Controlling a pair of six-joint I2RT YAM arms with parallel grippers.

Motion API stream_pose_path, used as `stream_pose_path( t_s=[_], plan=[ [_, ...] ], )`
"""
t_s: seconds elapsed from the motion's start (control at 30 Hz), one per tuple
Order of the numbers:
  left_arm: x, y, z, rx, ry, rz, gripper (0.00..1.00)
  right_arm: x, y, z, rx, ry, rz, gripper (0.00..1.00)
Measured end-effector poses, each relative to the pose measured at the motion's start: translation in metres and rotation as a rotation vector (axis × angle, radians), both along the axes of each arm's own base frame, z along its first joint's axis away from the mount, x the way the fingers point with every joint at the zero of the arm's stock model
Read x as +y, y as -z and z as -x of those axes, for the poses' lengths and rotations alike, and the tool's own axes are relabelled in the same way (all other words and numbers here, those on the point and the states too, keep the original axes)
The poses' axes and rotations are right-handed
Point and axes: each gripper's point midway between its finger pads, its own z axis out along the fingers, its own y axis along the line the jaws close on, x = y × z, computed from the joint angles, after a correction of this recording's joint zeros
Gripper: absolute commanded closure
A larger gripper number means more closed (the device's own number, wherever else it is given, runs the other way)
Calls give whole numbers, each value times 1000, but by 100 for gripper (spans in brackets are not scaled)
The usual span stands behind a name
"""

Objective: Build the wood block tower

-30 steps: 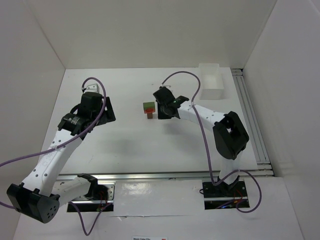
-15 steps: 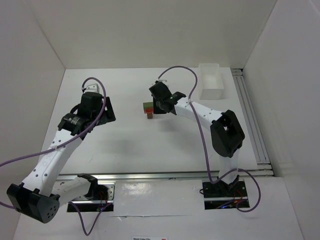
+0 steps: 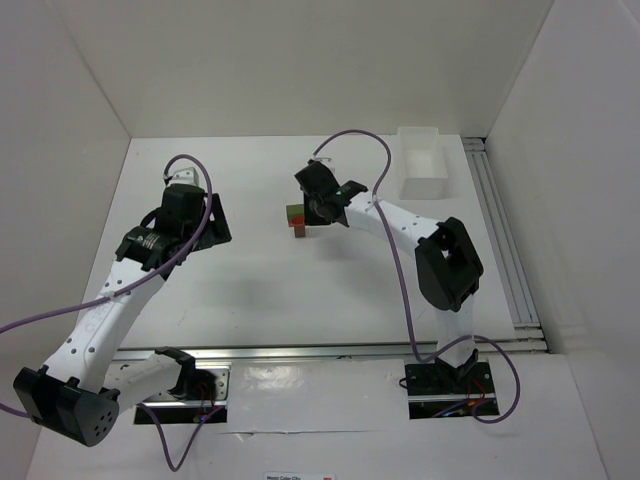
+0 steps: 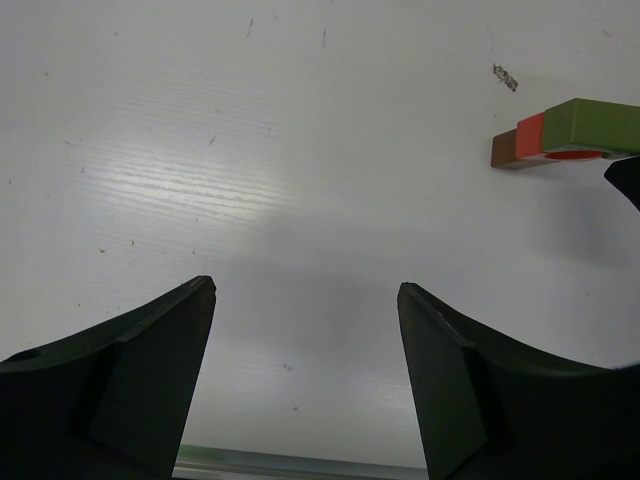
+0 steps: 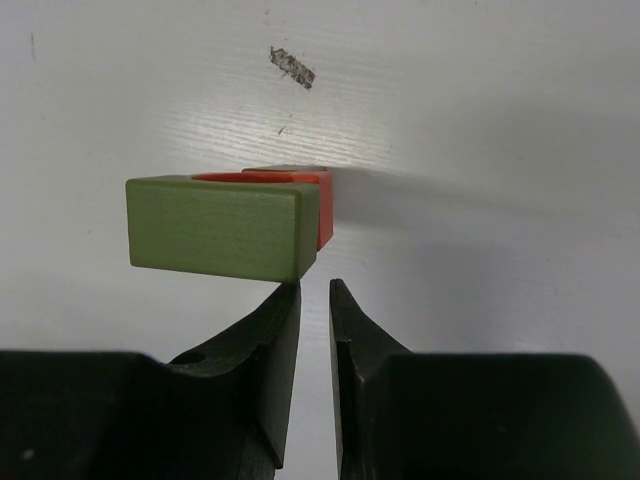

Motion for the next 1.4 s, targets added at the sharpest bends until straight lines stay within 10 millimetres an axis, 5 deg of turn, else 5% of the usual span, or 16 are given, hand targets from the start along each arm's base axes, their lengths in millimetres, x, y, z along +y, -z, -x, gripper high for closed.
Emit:
stream_pose_path(
  t_s=[0.73,0.83,0.97,1.1,1.17,1.4],
  plan=[
    [-1,0,-1,-1,2,2,14,-12,2,3,-7,24,57,75],
    [-1,1,-1,1,2,2,14,-35,-6,15,-22,56,95,72],
    [-1,1,-2,0,2,2,14,-92,-23,27,-38,140,105,45],
    [-2,1,-2,0,4,4,14,-184,-26,2,-32,330,114,8],
    [-3,1,-2,1,8,8,14,-210,-16,-11,-8,379,127,4],
    [-6,3,-3,12,20,16,14,-206,36,-33,132,386,86,0]
  ],
)
